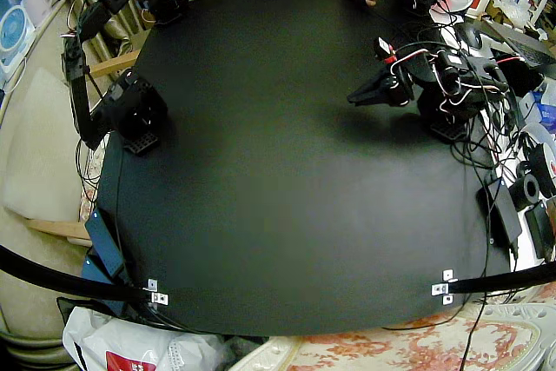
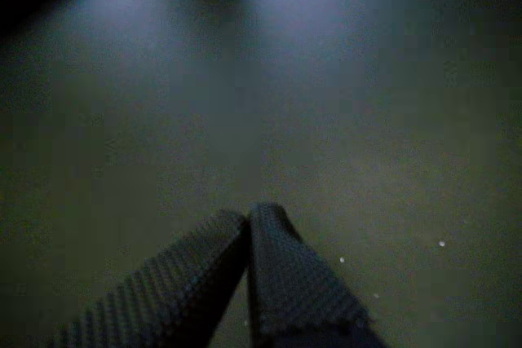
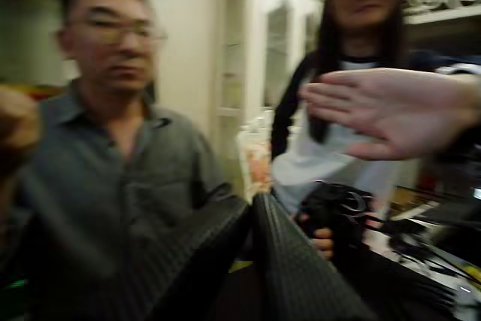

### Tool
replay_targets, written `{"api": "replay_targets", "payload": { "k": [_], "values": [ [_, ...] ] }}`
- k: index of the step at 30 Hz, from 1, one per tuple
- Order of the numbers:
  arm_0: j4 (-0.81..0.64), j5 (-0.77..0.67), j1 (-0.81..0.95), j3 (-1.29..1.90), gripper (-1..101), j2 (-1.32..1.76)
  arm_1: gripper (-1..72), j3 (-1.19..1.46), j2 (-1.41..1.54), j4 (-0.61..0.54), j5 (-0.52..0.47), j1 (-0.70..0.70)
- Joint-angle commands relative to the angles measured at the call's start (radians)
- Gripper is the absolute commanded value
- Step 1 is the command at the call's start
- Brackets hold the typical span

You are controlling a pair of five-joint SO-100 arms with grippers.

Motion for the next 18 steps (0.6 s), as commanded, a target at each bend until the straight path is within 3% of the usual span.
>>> {"api": "replay_targets", "payload": {
  "k": [1, 2, 3, 4, 5, 6, 7, 10, 11, 12, 14, 15, 16, 17, 18],
  "values": [
    [0.015, 0.011, -0.014, 0.015, 0, 0.025, -0.5, -0.005, -0.043, -0.048, -0.052, -0.163],
    [0.015, 0.011, -0.014, 0.015, 0, 0.025, -0.5, 0.054, -0.021, -0.147, -0.066, -0.204],
    [0.015, 0.011, -0.009, 0.015, 0, 0.025, -0.5, 0.279, 0.153, -0.311, -0.110, -0.209],
    [0.015, 0.009, -0.003, 0.015, 0, 0.025, -0.5, 0.387, 0.224, -0.347, -0.071, -0.183],
    [0.015, 0.011, -0.002, 0.015, 0, 0.025, -0.6, 0.347, 0.193, -0.313, 0.029, -0.117],
    [0.015, 0.011, -0.008, 0.015, 0, 0.025, -0.6, 0.219, 0.135, -0.235, 0.055, -0.089],
    [0.015, 0.011, -0.012, 0.015, 0, 0.025, -0.5, 0.008, 0.037, -0.117, -0.005, -0.112],
    [0.017, 0.009, -0.009, 0.015, 0, 0.025, -0.5, -0.184, -0.092, 0.025, -0.187, -0.270],
    [0.017, 0.011, -0.011, 0.015, 0, 0.025, -0.5, -0.110, -0.074, 0.055, 0.000, -0.120],
    [0.017, 0.011, -0.011, 0.015, 0, 0.025, -0.5, -0.028, -0.032, 0.058, 0.123, -0.038],
    [0.017, 0.011, -0.012, 0.015, 0, 0.025, -0.5, 0.137, 0.126, -0.005, 0.236, 0.040],
    [0.017, 0.011, -0.012, 0.015, 0, 0.025, -0.5, 0.124, 0.155, 0.006, 0.212, 0.041],
    [0.017, 0.011, -0.014, 0.015, 0, 0.025, -0.5, 0.083, 0.172, 0.008, 0.120, -0.008],
    [0.018, 0.011, -0.014, 0.015, 0, 0.025, -0.5, -0.025, 0.121, 0.037, -0.052, -0.123],
    [0.020, 0.009, -0.014, 0.015, 0, 0.025, -0.5, -0.091, 0.066, 0.074, -0.130, -0.156]
  ]
}}
